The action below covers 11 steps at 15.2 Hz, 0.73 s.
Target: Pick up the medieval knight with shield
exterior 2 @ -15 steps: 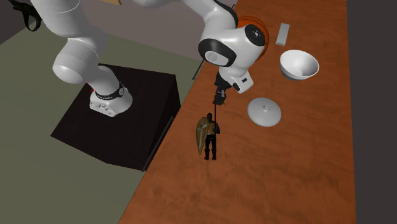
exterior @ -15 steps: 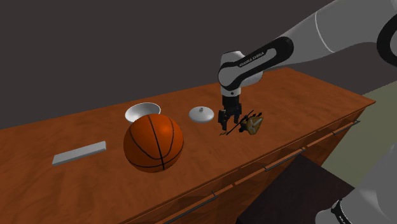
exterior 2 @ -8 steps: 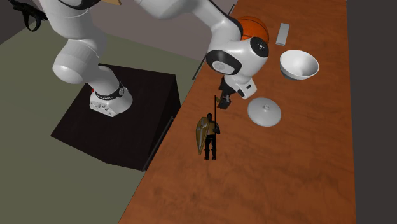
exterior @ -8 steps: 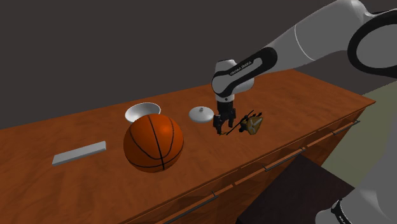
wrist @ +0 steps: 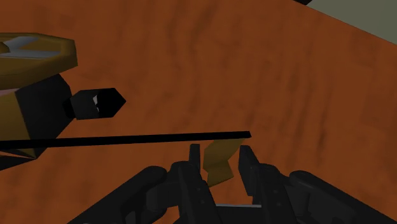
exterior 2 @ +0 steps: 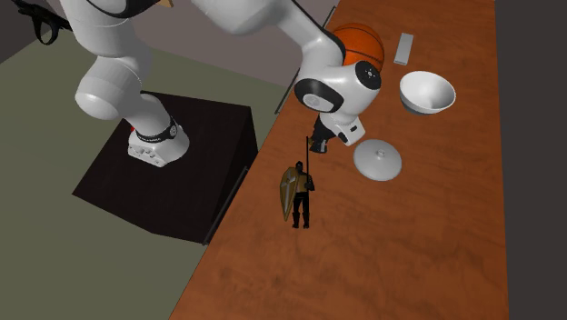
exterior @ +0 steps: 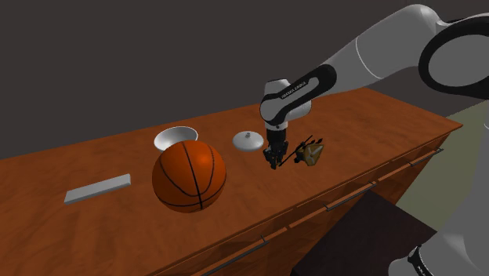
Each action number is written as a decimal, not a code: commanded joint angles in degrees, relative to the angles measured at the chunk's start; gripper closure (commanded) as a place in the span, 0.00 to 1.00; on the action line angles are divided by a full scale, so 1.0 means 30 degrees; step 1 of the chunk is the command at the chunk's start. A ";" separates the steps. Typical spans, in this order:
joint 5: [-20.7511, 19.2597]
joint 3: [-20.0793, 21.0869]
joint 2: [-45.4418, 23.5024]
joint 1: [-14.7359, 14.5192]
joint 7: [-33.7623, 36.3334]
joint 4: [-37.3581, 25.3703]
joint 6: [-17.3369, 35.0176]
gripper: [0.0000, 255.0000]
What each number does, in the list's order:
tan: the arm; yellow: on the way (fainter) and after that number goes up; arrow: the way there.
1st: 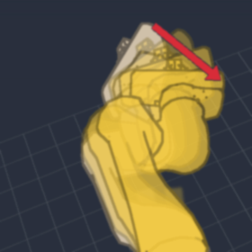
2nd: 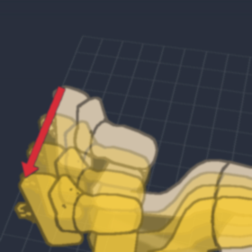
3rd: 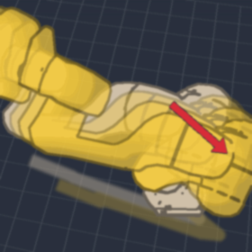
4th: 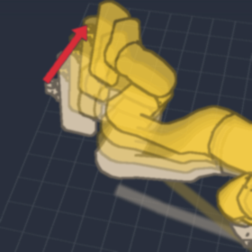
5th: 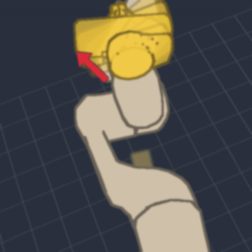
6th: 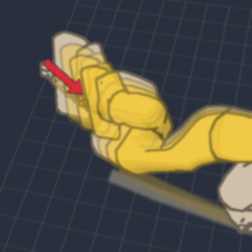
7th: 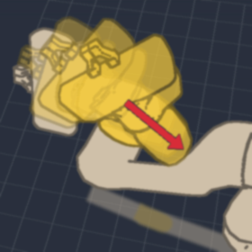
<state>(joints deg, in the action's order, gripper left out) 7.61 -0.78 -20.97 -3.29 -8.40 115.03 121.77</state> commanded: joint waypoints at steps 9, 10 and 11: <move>-0.0060 -0.0030 0.0534 0.0012 0.0061 -0.0102 -0.0633 1.00; -0.0078 -0.0036 0.0697 0.0011 0.0088 -0.0153 -0.0845 1.00; -0.0095 -0.0041 0.0856 0.0010 0.0115 -0.0208 -0.1057 1.00</move>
<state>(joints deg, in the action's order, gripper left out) 7.38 -0.90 -18.87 -3.23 -8.16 114.58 119.23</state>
